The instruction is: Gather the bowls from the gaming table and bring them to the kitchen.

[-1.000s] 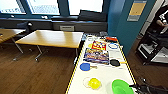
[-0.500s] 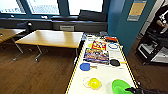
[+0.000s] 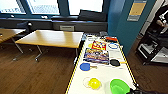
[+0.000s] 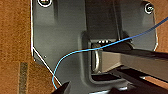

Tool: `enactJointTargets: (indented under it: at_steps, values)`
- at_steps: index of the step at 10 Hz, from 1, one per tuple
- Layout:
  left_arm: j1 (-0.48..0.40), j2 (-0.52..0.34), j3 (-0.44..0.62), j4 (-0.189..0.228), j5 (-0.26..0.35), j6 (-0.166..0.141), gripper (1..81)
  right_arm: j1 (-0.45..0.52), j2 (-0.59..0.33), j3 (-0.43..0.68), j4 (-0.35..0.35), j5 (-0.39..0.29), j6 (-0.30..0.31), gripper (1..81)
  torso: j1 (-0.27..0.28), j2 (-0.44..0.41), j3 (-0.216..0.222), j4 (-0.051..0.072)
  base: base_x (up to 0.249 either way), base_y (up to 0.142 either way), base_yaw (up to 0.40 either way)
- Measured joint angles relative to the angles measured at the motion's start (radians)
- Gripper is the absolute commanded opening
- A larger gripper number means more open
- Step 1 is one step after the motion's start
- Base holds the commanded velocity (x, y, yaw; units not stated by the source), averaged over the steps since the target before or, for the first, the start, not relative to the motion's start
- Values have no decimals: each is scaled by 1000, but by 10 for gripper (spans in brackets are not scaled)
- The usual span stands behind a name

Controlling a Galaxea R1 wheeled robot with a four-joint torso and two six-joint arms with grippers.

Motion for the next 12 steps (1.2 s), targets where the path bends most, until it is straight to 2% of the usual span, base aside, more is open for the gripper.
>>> enactJointTargets:
  at_steps: [3,6,8,11,12]
  values:
    - [0,0,0,0,0,0,811,11,-53,56,0,-13,0,10,0,0,0,0,0,0,0]
    - [0,4,0,0,-4,0,811,111,-214,180,0,-79,0,10,0,0,0,0,0,0,0]
    - [0,7,2,0,-23,1,811,164,-336,266,-9,-140,0,10,0,0,0,0,0,0,0]
    - [0,11,3,0,-37,3,811,195,-492,328,-56,-238,0,10,0,0,0,0,0,0,0]
    - [0,11,3,0,-40,4,811,207,-549,356,-71,-294,-3,10,0,0,0,0,0,0,0]
